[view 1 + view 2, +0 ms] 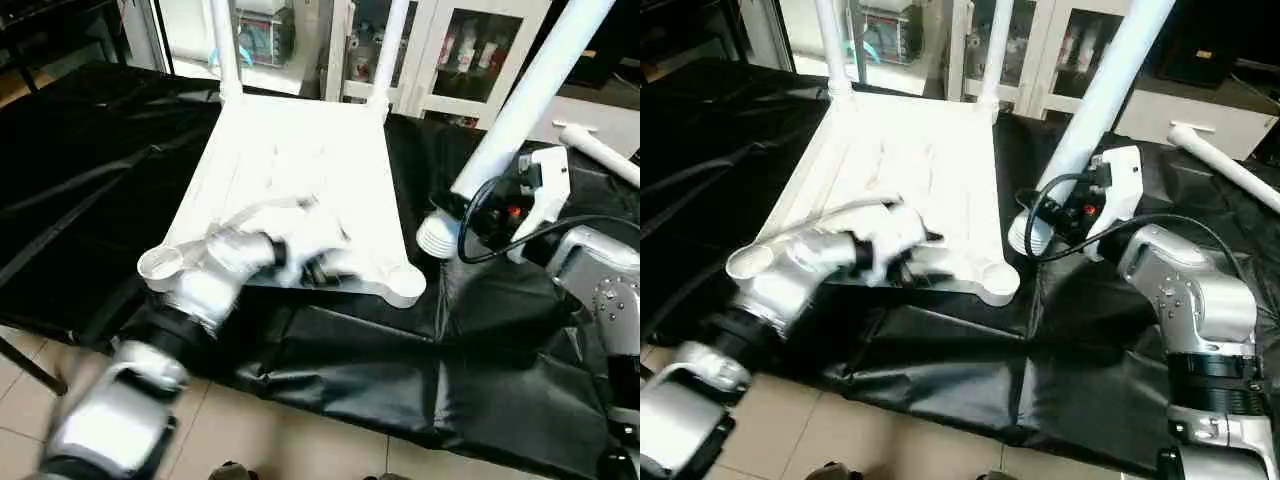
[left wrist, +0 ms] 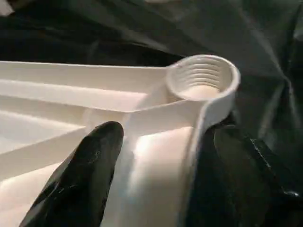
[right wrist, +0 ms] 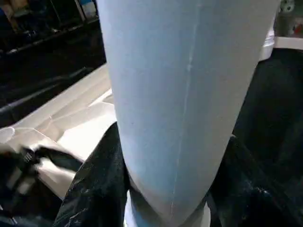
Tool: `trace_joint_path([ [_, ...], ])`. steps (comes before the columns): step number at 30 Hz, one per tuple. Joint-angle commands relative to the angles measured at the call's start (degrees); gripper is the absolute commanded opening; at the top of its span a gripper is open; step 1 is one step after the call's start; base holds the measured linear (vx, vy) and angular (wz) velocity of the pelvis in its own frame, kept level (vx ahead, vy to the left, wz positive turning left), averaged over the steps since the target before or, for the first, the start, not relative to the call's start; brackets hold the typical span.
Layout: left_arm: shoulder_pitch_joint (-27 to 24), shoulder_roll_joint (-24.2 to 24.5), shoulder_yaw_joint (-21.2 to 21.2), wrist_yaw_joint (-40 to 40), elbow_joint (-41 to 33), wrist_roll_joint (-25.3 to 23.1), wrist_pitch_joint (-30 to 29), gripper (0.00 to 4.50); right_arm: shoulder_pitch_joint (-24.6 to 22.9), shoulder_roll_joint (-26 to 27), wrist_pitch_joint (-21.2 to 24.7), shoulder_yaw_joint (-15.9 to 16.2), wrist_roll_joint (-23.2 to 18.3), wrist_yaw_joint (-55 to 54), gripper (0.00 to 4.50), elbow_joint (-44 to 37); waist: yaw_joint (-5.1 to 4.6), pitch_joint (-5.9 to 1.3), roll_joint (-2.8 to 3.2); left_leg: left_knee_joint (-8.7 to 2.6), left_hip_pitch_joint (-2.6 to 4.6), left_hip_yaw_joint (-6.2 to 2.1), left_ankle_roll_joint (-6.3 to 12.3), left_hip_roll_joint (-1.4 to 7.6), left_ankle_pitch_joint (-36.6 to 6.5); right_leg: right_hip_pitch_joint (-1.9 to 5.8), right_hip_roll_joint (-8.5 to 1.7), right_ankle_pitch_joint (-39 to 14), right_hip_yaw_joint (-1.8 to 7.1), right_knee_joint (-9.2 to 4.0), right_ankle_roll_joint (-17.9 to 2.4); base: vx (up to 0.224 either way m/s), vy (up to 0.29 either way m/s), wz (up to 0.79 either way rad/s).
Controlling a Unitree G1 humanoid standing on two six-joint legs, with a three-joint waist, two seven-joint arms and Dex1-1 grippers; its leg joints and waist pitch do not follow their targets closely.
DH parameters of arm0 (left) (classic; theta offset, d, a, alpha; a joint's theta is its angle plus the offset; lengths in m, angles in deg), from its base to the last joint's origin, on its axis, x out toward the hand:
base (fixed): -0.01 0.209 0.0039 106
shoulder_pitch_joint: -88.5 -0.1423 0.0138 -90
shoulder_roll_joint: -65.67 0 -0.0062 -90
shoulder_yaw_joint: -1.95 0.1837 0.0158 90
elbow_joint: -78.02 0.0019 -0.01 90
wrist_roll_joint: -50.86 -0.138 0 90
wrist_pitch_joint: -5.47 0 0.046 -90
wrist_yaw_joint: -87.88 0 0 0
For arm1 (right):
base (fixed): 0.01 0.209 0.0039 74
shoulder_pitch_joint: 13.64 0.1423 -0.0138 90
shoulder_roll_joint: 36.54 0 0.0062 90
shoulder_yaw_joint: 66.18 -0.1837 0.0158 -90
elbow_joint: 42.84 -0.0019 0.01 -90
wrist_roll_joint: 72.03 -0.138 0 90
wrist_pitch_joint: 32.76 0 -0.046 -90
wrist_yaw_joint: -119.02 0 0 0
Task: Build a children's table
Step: Pick table leg
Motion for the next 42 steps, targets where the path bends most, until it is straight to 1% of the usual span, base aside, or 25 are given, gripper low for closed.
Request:
trace_joint_path([
  [1,1.8,0.1,0.7,-0.2,2.3,-1.3,2.5,3.50,-0.4,-0.2,-0.4,-1.2,-0.7,-0.5,1.86,-1.9,-0.04,-4.39,-0.58,-4.15,1.07,0.13,0.85,-0.01,-10.8,3.37,-1.10,-10.4,0.62,-4.12,-10.7,0.000,0.000,0.00],
  [2,1.9,0.1,0.9,-0.2,2.8,-1.5,3.0,3.50,-0.4,-0.2,-0.4,-1.1,-0.7,-0.5,1.86,-2.0,-0.09,-4.24,-0.58,-4.27,1.11,0.07,0.67,0.02,-11.8,3.29,-1.15,-11.9,0.62,-4.30,-10.4,0.000,0.000,0.00],
  [4,2.2,0.3,1.0,-2.0,5.8,-1.8,4.9,3.50,-0.8,0.0,-0.3,-1.1,-0.8,-0.5,1.86,-2.6,-0.09,-4.30,-0.44,-4.32,1.24,0.05,0.39,0.04,-12.3,3.19,-1.20,-12.6,0.63,-4.40,-10.3,0.000,0.000,0.00],
  [6,2.9,0.1,0.6,-3.2,9.4,-3.2,7.9,3.50,-1.2,0.1,-0.4,-1.0,-0.8,-0.7,1.86,-3.2,-0.09,-4.38,-0.48,-4.34,1.25,0.04,0.34,0.04,-12.3,3.22,-1.15,-12.0,0.64,-4.38,-10.3,0.000,0.000,0.00],
  [9,3.4,-0.1,0.3,-3.8,11.2,-3.5,8.9,3.50,-1.3,0.2,-0.2,-0.9,-0.8,-0.8,1.86,-3.5,-0.05,-4.36,-0.50,-4.35,1.28,0.05,0.31,0.11,-12.1,3.20,-1.26,-11.4,0.66,-4.28,-10.8,0.000,0.000,0.00],
  [10,3.8,-0.4,0.4,-4.5,12.8,-3.5,9.9,3.50,-1.4,0.3,0.0,-0.6,-0.8,-0.8,1.86,-3.8,-0.05,-4.46,-0.70,-4.30,1.30,0.08,0.40,0.16,-12.2,3.26,-1.32,-11.2,0.66,-4.26,-11.2,0.000,0.000,0.00],
  [11,3.9,-0.5,0.4,-4.9,13.2,-3.4,10.0,3.50,-1.3,0.3,0.1,-0.6,-0.7,-0.7,1.86,-3.8,0.03,-4.44,-0.59,-4.31,1.32,0.10,0.57,0.15,-12.1,3.24,-1.38,-11.2,0.68,-4.23,-11.3,0.000,0.000,0.00],
  [12,3.9,-0.5,0.4,-4.9,13.3,-3.4,10.1,3.22,-1.3,0.3,0.1,-0.6,-0.7,-0.7,1.86,-3.8,0.03,-4.43,-0.56,-4.33,1.30,0.09,0.56,0.19,-12.0,3.23,-1.40,-11.1,0.69,-4.19,-11.4,0.000,0.000,0.00],
  [17,5.4,-2.2,0.0,-6.7,17.2,-3.7,12.7,2.95,-1.3,0.2,0.1,-0.1,-0.4,-0.3,1.86,-4.1,0.07,-4.33,-0.60,-4.42,1.34,0.11,0.44,0.19,-12.9,3.17,-1.46,-12.2,0.71,-4.43,-11.4,0.000,0.000,0.00],
  [18,6.1,-2.8,-0.2,-7.7,18.2,-3.7,13.1,2.71,-1.5,0.0,0.0,0.2,-0.3,0.0,1.86,-4.3,0.12,-4.35,-0.64,-4.45,1.26,0.05,0.51,0.22,-12.5,3.28,-1.56,-11.7,0.72,-4.37,-11.5,0.000,0.000,0.00],
  [19,7.1,-3.4,-0.2,-8.7,19.9,-4.3,14.0,2.69,-1.6,-0.2,-0.1,0.6,-0.2,0.3,1.86,-4.5,0.15,-4.52,-0.50,-4.40,1.36,0.06,0.55,0.22,-12.4,3.31,-1.54,-11.5,0.71,-4.36,-11.5,0.000,0.000,0.00],
  [20,7.3,-3.4,-0.2,-8.9,20.3,-4.5,14.3,2.69,-1.6,-0.2,-0.1,0.7,-0.2,0.4,1.86,-4.5,0.14,-4.49,-0.56,-4.41,1.35,0.03,0.60,0.23,-12.4,3.33,-1.57,-11.2,0.69,-4.34,-11.6,0.000,0.000,0.00],
  [21,7.6,-3.6,-0.1,-9.4,20.6,-4.5,14.3,2.62,-1.7,-0.2,-0.1,0.7,-0.3,0.4,1.86,-4.6,0.15,-4.55,-0.40,-4.42,1.33,0.01,0.54,0.25,-12.4,3.39,-1.58,-10.8,0.69,-4.29,-11.8,0.000,0.000,0.00],
  [23,8.0,-3.7,-0.2,-10.0,21.1,-4.5,14.4,2.34,-1.8,-0.2,-0.1,0.7,-0.3,0.5,1.86,-4.8,0.12,-4.50,-0.55,-4.40,1.31,0.04,0.67,0.26,-12.3,3.39,-1.61,-10.2,0.69,-4.25,-12.2,0.000,0.000,0.00],
  [25,8.7,-3.9,-0.3,-10.9,21.8,-4.4,14.3,2.27,-2.0,-0.3,0.0,0.8,-0.3,0.6,1.86,-5.0,0.08,-4.56,-0.48,-4.38,1.25,0.07,0.75,0.19,-12.2,3.51,-1.57,-9.9,0.70,-4.25,-12.4,0.000,0.000,0.00],
  [26,9.2,-4.1,-0.2,-11.5,22.5,-4.6,14.3,2.22,-2.2,-0.3,0.0,0.8,-0.3,0.7,1.86,-5.3,0.13,-4.65,-0.22,-4.34,1.32,0.05,0.75,0.20,-12.1,3.54,-1.59,-9.6,0.73,-4.18,-12.6,0.000,0.000,0.00],
  [27,9.8,-4.1,0.1,-11.9,23.4,-5.3,14.2,2.09,-2.6,-0.3,0.1,0.9,-0.3,0.8,1.86,-5.7,0.16,-4.67,-0.18,-4.32,1.41,0.11,0.77,0.17,-12.1,3.47,-1.56,-9.4,0.74,-4.27,-12.6,0.000,0.000,0.00],
  [28,9.9,-4.1,0.3,-12.1,23.6,-5.4,14.1,1.94,-2.7,-0.3,0.1,0.9,-0.4,0.8,1.86,-5.8,0.17,-4.67,-0.30,-4.35,1.38,0.08,0.82,0.20,-12.0,3.53,-1.51,-8.9,0.74,-4.24,-12.7,0.000,0.000,0.00],
  [29,10.2,-4.2,0.4,-12.2,24.4,-6.0,14.3,1.86,-2.9,-0.3,0.2,0.9,-0.4,0.9,1.86,-6.1,0.22,-4.67,-0.21,-4.38,1.40,0.03,0.76,0.24,-12.0,3.59,-1.58,-8.7,0.72,-4.19,-12.8,0.000,0.000,0.00],
  [32,10.8,-4.2,1.2,-10.2,26.4,-8.5,15.7,1.85,-4.2,-0.8,0.5,1.8,-0.5,2.2,1.86,-7.1,0.25,-4.71,-0.25,-4.41,1.39,0.01,1.00,0.27,-12.2,3.72,-1.52,-8.0,0.67,-4.22,-13.0,0.000,0.000,0.00],
  [33,10.9,-4.1,1.3,-9.7,26.7,-8.9,16.0,1.57,-4.5,-0.9,0.5,2.0,-0.5,2.4,1.86,-7.4,0.24,-4.71,-0.15,-4.45,1.43,-0.03,1.20,0.28,-12.1,3.74,-1.53,-7.7,0.67,-4.25,-12.9,0.000,0.000,0.00],
  [34,11.0,-4.2,1.2,-9.4,26.9,-8.9,15.9,1.46,-4.9,-1.1,0.7,2.4,-0.6,2.8,1.86,-7.7,0.27,-4.75,-0.18,-4.49,1.35,-0.08,1.26,0.33,-11.7,3.87,-1.65,-7.2,0.66,-4.14,-13.2,0.000,0.000,0.00],
  [37,11.6,-4.2,1.0,-9.0,27.7,-9.2,15.8,1.43,-5.9,-1.3,0.9,3.1,-0.6,3.5,1.86,-8.4,0.29,-4.71,-0.17,-4.43,1.43,0.00,1.56,0.36,-11.6,3.76,-1.62,-6.5,0.67,-4.10,-14.0,0.000,0.000,0.00],
  [40,11.9,-4.1,0.9,-9.7,28.6,-9.9,15.9,1.08,-6.3,-1.4,0.7,3.3,-0.5,3.6,1.86,-8.5,0.25,-4.52,-0.14,-4.56,1.39,-0.02,1.40,0.33,-12.2,3.72,-1.63,-7.5,0.68,-4.29,-13.7,0.000,0.000,0.00],
  [42,12.0,-4.0,0.7,-10.0,29.4,-10.8,16.5,0.98,-6.4,-1.5,0.6,3.2,-0.4,3.8,1.86,-8.6,0.24,-4.53,-0.18,-4.54,1.44,0.00,1.25,0.33,-12.6,3.72,-1.66,-8.1,0.70,-4.34,-13.6,0.000,0.000,0.00],
])
